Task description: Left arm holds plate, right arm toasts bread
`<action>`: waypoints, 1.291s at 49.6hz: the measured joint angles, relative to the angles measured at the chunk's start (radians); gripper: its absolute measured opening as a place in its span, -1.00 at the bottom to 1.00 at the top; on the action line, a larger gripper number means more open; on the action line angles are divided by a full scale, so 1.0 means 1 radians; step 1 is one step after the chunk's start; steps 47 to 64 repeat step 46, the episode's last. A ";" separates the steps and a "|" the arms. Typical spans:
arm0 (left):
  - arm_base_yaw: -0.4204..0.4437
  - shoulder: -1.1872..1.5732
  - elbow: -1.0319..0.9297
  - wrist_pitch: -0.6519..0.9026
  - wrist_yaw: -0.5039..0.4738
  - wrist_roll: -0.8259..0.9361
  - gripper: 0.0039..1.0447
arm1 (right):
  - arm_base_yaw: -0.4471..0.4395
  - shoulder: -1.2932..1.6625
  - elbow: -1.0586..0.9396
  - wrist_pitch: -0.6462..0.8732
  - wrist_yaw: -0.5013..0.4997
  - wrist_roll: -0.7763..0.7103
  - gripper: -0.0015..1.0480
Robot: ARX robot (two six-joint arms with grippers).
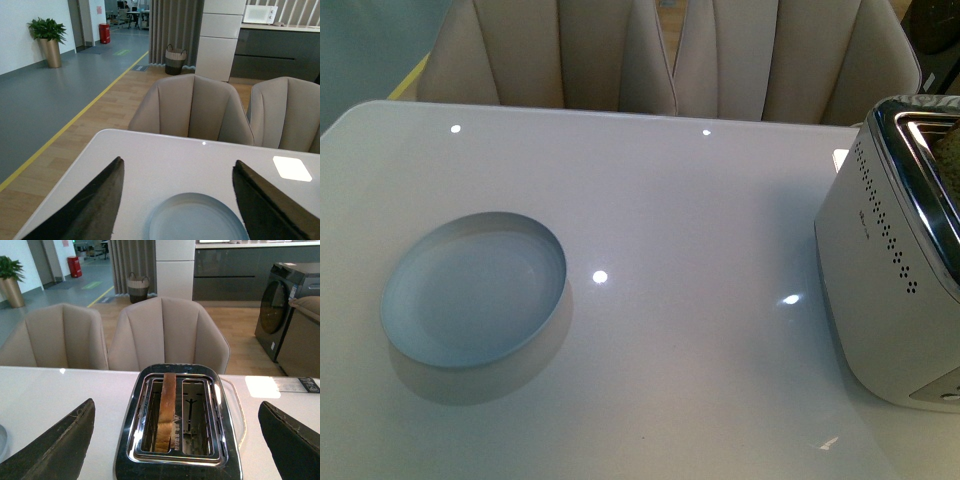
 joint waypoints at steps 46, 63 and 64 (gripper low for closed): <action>0.000 0.000 0.000 0.000 0.000 0.002 0.87 | 0.000 0.000 0.000 0.000 0.000 0.000 0.83; 0.000 0.000 0.000 0.000 0.000 0.002 0.87 | 0.000 0.000 0.000 0.000 0.000 0.000 0.83; 0.000 0.000 0.000 0.000 0.000 0.002 0.87 | 0.000 0.000 0.000 0.000 0.000 0.000 0.83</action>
